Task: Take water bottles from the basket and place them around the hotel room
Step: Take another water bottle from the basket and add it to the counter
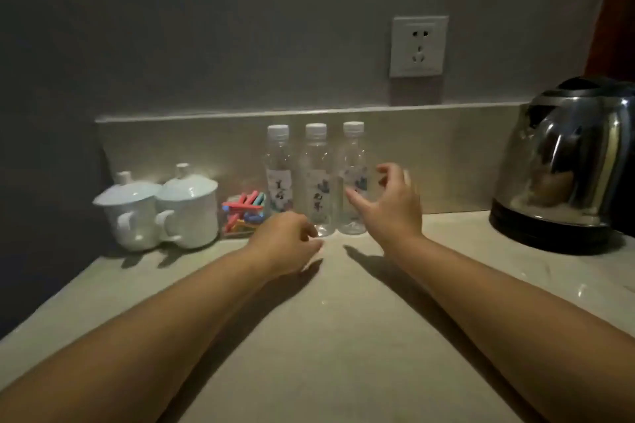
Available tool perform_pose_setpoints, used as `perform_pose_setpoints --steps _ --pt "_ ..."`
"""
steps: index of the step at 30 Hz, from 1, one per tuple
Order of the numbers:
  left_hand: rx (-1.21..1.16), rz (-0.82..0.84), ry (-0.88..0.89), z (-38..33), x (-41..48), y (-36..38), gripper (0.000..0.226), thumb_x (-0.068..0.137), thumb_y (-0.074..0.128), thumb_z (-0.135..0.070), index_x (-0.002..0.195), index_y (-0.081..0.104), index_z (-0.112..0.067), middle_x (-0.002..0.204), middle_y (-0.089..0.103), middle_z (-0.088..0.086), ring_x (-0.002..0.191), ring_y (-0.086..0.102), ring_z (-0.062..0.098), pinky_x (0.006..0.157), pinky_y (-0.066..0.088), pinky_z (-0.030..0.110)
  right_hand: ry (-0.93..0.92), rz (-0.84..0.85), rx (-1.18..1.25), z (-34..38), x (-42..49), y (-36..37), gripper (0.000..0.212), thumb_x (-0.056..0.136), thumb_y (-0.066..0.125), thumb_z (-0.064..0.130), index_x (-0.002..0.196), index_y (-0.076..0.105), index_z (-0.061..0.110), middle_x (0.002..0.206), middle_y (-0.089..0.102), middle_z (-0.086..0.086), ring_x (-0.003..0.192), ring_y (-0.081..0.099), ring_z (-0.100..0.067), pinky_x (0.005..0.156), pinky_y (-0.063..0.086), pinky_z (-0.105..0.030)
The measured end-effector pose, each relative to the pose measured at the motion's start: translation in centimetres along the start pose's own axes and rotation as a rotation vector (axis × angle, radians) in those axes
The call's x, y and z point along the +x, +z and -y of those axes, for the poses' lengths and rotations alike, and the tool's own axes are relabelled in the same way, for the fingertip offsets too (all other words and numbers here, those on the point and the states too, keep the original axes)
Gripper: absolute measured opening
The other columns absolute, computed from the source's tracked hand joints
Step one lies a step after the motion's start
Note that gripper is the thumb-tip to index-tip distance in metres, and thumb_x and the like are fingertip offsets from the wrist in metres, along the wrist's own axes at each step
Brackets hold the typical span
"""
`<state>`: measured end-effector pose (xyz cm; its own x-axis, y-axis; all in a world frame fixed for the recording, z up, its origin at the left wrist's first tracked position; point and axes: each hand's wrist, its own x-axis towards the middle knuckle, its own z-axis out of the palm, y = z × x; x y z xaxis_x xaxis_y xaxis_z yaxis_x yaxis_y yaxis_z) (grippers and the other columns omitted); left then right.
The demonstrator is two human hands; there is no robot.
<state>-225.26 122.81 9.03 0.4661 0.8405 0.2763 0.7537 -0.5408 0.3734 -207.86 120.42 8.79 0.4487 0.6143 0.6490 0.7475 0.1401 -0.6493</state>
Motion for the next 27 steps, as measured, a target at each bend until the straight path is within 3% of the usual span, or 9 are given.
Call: perform_pose_setpoints --steps 4,9,10,13,18,23,27 --pt "0.038 -0.004 -0.075 0.9 -2.2 -2.2 0.018 0.085 0.061 -0.030 0.094 0.071 -0.018 0.092 0.071 0.000 0.081 0.061 0.014 0.073 0.048 0.027 -0.132 0.298 0.052 3.9 -2.1 0.8 0.042 0.073 0.073 0.042 0.108 0.056 0.026 0.107 0.055 0.006 0.097 0.054 -0.012 0.080 0.052 -0.032" --pt "0.061 -0.065 -0.252 3.1 -7.1 -4.5 0.011 0.085 0.062 -0.031 0.091 0.069 -0.024 0.084 0.064 -0.007 0.077 0.061 0.009 0.066 0.046 0.024 -0.175 0.801 0.165 7.9 -5.3 2.6 0.032 0.073 0.077 0.024 0.101 0.061 0.032 0.100 0.063 0.010 0.081 0.055 -0.004 0.059 0.045 -0.013" --pt "0.071 -0.081 -0.297 3.6 -8.5 -5.1 0.012 0.084 0.063 -0.031 0.092 0.069 -0.024 0.086 0.066 -0.005 0.078 0.062 0.011 0.067 0.046 0.025 -0.237 0.840 0.133 8.9 -5.9 2.8 0.033 0.074 0.076 0.024 0.103 0.062 0.030 0.103 0.065 0.007 0.082 0.057 -0.006 0.060 0.047 -0.016" --pt "0.138 -0.111 -0.390 4.7 -12.5 -7.4 0.021 0.082 0.064 -0.032 0.098 0.071 -0.020 0.096 0.069 0.000 0.084 0.063 0.015 0.075 0.047 0.027 -0.434 0.904 0.013 12.1 -7.8 3.2 0.049 0.075 0.074 0.030 0.120 0.059 0.018 0.120 0.063 -0.004 0.105 0.059 -0.019 0.083 0.048 -0.028" --pt "0.161 -0.195 -0.524 5.8 -19.3 -11.0 0.029 0.082 0.066 -0.034 0.107 0.069 -0.020 0.105 0.069 -0.001 0.092 0.063 0.015 0.081 0.050 0.029 -0.558 0.994 0.032 16.5 -11.8 3.6 0.055 0.075 0.074 0.033 0.124 0.058 0.013 0.123 0.063 -0.004 0.107 0.060 -0.018 0.079 0.042 -0.023" --pt "0.186 -0.239 -0.613 7.3 -27.5 -13.2 0.029 0.083 0.065 -0.033 0.108 0.068 -0.018 0.106 0.069 -0.002 0.091 0.062 0.012 0.080 0.050 0.028 -0.594 1.055 0.124 22.2 -17.0 4.2 0.054 0.073 0.076 0.033 0.121 0.061 0.013 0.119 0.066 -0.004 0.103 0.062 -0.019 0.085 0.052 -0.030" --pt "0.216 -0.242 -0.681 8.8 -35.4 -15.2 0.026 0.083 0.065 -0.033 0.105 0.068 -0.020 0.104 0.069 -0.002 0.090 0.062 0.011 0.078 0.050 0.027 -0.624 1.096 0.223 27.2 -23.2 4.2 0.055 0.072 0.076 0.035 0.121 0.062 0.015 0.118 0.066 -0.003 0.104 0.062 -0.017 0.081 0.044 -0.024"
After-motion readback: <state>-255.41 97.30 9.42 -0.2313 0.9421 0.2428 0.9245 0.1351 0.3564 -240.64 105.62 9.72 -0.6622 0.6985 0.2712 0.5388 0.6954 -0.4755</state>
